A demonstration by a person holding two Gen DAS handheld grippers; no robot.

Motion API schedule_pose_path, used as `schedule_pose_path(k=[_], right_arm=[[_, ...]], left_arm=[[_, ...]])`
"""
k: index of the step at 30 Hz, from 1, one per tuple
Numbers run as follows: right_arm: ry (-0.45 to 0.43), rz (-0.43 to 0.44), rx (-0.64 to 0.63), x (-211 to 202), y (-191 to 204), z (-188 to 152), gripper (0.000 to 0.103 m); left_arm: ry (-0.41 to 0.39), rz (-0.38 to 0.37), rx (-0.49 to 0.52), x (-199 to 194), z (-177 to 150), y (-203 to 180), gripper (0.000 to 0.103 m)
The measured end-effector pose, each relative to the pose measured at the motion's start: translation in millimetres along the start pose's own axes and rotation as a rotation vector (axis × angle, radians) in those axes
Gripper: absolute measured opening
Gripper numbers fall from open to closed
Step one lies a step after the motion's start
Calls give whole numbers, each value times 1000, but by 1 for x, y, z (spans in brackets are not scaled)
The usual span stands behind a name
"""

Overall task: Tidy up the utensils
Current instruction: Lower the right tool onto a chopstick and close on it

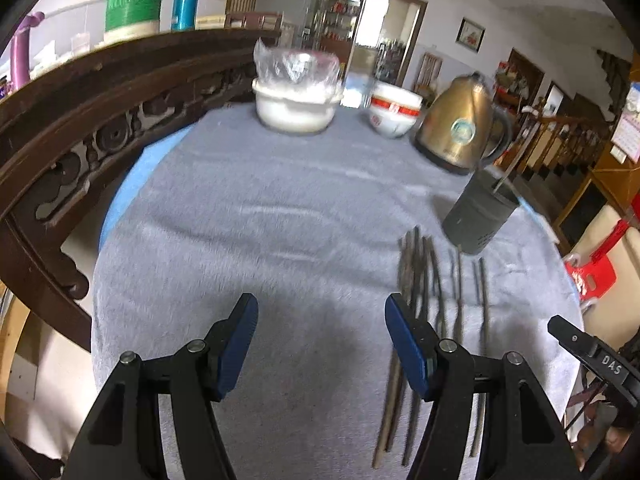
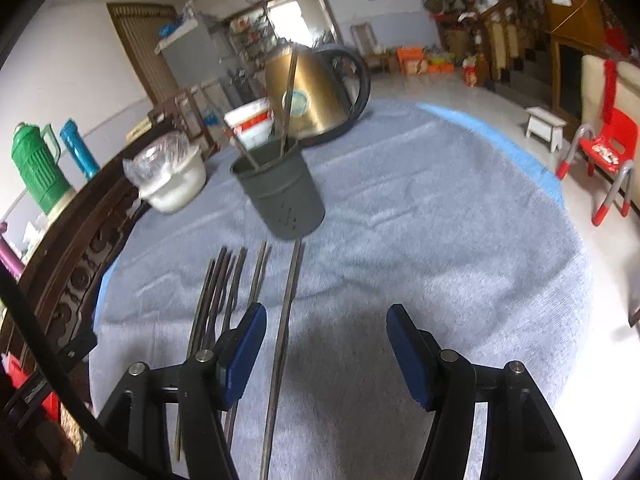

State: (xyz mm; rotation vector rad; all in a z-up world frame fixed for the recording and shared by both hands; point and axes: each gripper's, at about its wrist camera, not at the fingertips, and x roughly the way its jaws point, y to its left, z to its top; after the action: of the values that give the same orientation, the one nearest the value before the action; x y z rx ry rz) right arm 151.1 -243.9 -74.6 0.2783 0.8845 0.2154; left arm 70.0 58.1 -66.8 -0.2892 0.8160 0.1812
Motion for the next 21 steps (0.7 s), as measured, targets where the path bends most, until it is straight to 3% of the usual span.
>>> schedule_pose_path(k=[4,11,13,15,21], right_arm=[[129,40,36,23,-2,1,66],[224,29,-32,56,22,12,65],[248,6,-55,66,29,17,60],[288,1,-49,74,31,20,37],[390,-28,-46,97,34,19,37]], left_arm=[[29,25,1,9,-3,3,67],[63,25,30,17,-5,0,67],[73,26,37,19,-6,-1,67],[89,24,45,22,-7,-2,67],[116,16,45,29,-6,-2,67]])
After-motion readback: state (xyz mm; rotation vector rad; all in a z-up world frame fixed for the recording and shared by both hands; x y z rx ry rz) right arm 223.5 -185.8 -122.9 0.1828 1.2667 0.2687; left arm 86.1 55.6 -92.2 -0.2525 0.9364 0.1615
